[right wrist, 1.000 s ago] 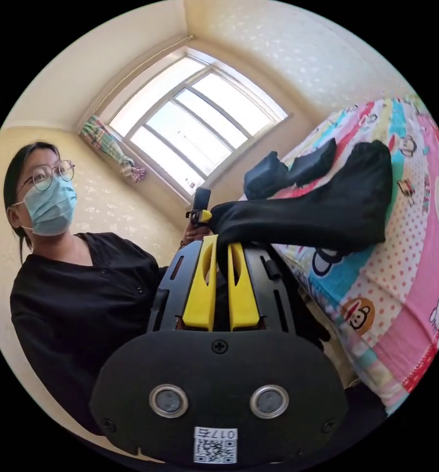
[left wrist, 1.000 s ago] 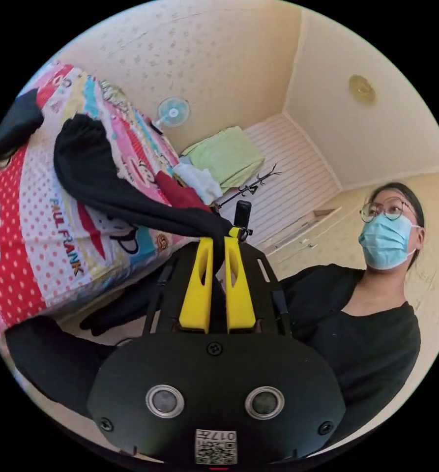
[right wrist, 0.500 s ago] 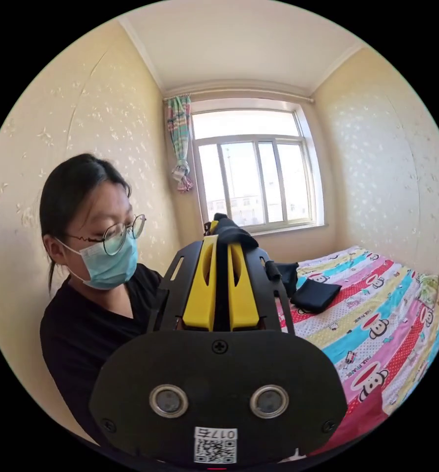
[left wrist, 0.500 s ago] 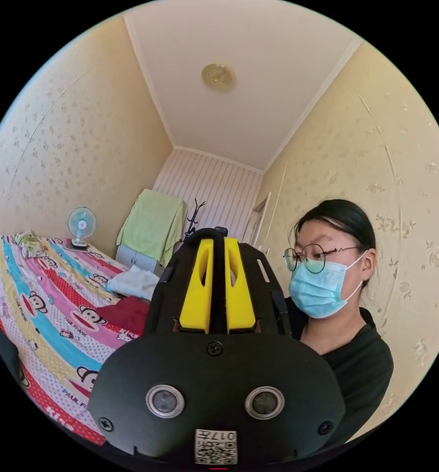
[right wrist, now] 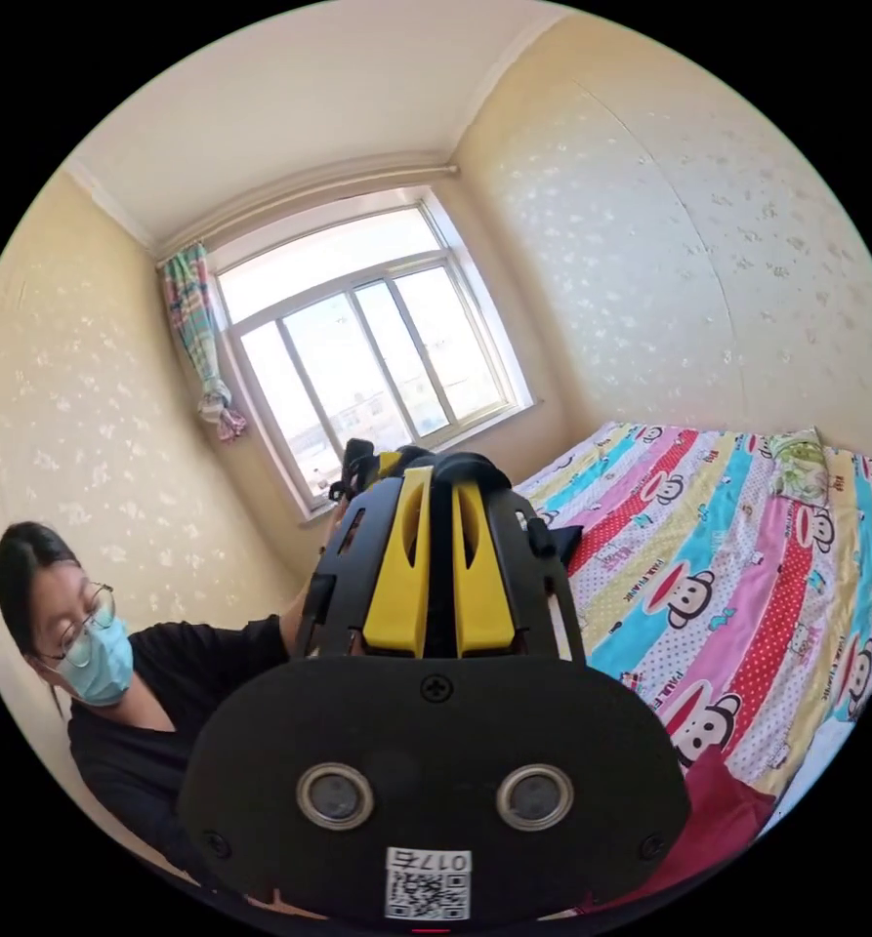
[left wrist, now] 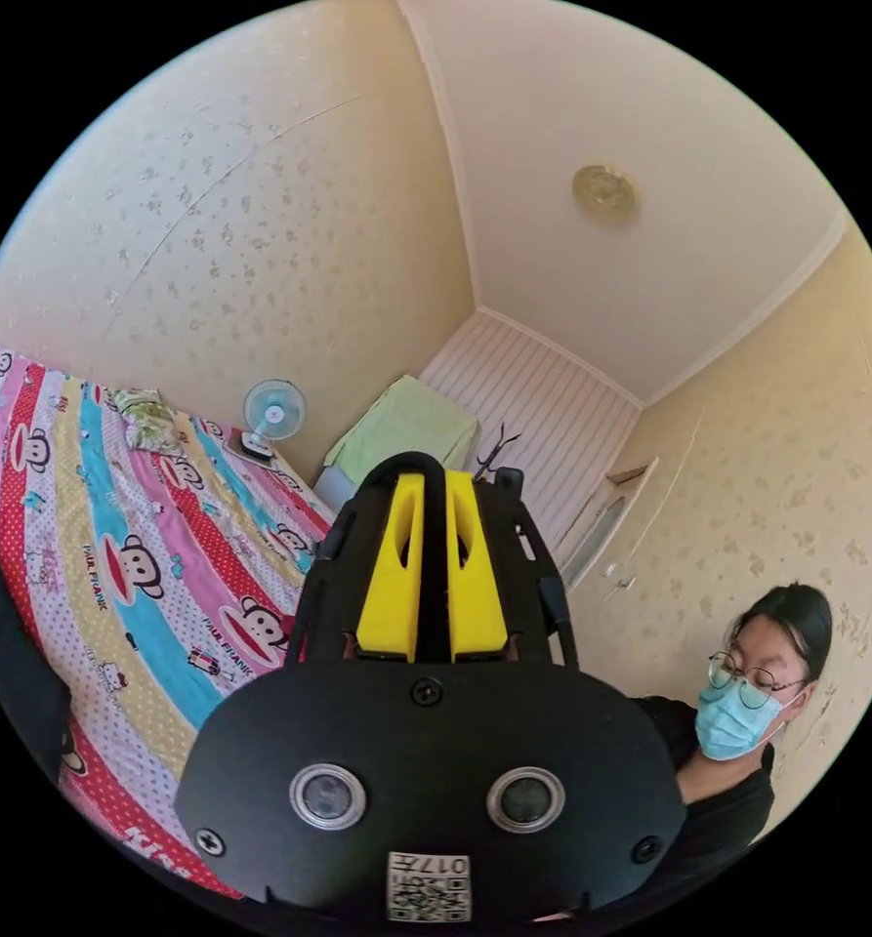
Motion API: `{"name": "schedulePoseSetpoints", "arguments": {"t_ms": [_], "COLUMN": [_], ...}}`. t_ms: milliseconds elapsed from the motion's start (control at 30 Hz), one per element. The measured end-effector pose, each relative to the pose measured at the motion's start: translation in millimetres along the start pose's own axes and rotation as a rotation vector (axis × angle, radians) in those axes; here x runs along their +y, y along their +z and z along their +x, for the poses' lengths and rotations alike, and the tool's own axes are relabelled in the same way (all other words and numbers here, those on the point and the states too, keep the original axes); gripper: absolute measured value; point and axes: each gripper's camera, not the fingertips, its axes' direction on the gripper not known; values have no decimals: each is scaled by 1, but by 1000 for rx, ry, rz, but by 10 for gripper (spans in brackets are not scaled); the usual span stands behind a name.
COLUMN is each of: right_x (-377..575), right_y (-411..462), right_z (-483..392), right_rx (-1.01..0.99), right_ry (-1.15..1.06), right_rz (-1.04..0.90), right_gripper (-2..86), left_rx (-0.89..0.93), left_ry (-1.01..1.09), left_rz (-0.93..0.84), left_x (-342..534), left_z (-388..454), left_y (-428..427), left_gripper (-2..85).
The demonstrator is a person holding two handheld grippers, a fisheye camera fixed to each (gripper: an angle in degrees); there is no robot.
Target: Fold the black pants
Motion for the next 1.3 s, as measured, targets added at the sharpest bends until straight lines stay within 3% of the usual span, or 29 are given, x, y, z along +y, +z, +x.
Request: {"name": "schedulePoseSetpoints", "arguments": {"t_ms": [200,433,633,733,867,933,1033,1300], "right_x": [74,276,416,441,437,429,418,416], "right_y": [81,123,125,91,46,46,69,167], "right_z": [100,144,177,198,233,254,291,327], "right_rx": [160,36,-54,-196,-107,-67,-164,-242], "right_ry": [157,304,514,605,695,729,761,822], "right_rz": [-161,-351,-339,-159,-66,-112,-163,-315], "right_gripper": [6,16,55,75,116,162,220,240], "left_rx": [-207,-168,-157,-47,-208,-224,-142,-297], "left_ry": [-138,-259,-405,-481,-505,-566,-658,-623], "left_rz": [-172,-339,-364,-229,-81,-107,-168,-332], "left_x": [54,235,330,324,288,260,235,194], "left_z": [-122,-193,-232,-249,-264,-299,-350,-396], "left_y": [51,71,79,51,6,3,22,75], "left_gripper": [43,46,88,134,171,225,266,206]}}
